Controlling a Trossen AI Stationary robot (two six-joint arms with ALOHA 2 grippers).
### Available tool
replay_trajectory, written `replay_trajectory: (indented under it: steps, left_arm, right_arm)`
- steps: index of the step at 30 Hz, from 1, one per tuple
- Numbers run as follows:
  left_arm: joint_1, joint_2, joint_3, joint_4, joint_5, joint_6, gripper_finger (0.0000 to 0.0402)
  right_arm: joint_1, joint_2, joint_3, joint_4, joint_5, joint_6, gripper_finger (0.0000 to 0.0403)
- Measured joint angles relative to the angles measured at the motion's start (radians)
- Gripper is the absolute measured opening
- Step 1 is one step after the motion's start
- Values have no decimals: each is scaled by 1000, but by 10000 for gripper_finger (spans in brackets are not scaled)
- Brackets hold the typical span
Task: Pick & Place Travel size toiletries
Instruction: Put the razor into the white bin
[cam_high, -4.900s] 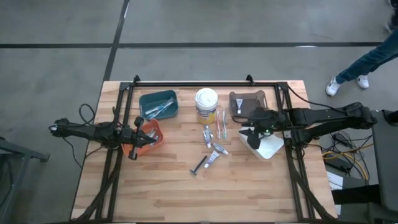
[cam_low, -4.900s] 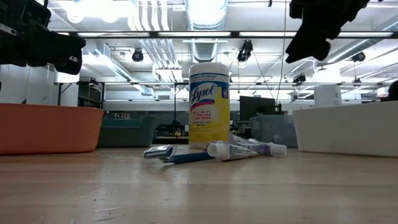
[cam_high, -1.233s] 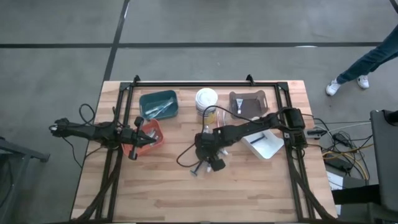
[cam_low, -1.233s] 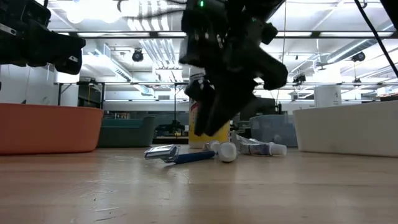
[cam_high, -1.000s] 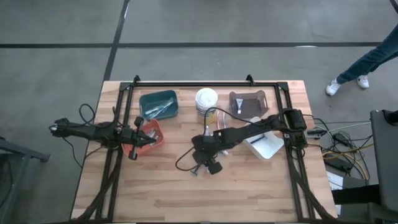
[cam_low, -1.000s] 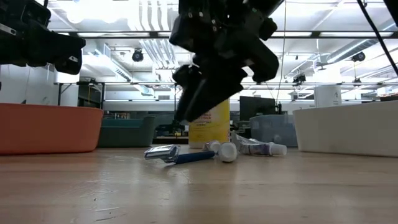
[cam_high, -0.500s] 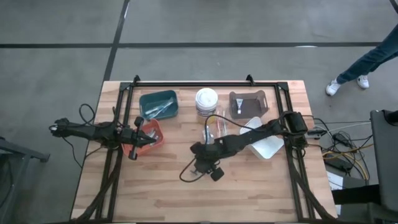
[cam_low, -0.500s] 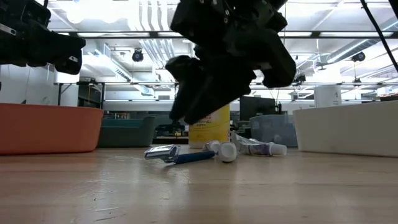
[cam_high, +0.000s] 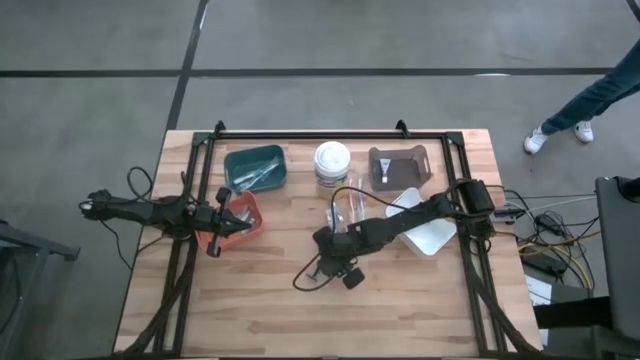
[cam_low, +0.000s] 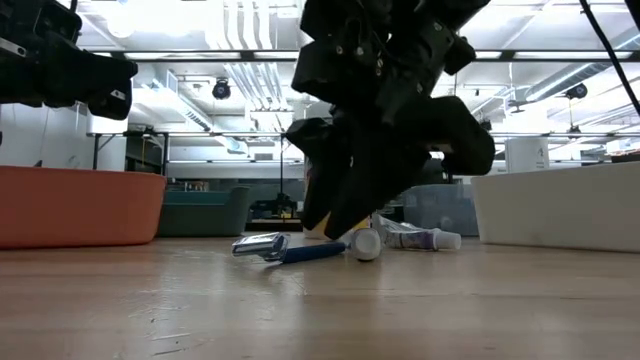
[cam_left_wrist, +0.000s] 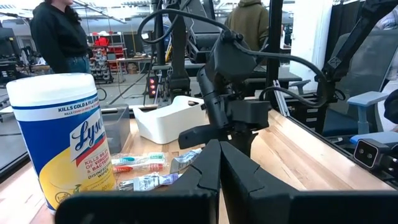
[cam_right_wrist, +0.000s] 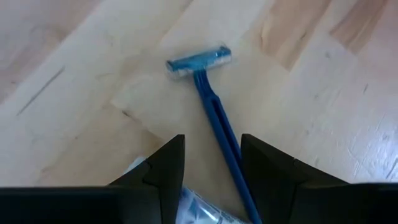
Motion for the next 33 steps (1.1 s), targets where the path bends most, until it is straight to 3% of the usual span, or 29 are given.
replay_trajectory:
  steps: [17, 33]
  left_arm:
    - [0, 0, 0, 0, 0, 0, 7]
    - [0, 0, 0, 0, 0, 0, 7]
  right_arm:
    - [-21, -1, -100, 120, 7, 35, 135]
    - [-48, -2, -113, 111, -7, 142, 113]
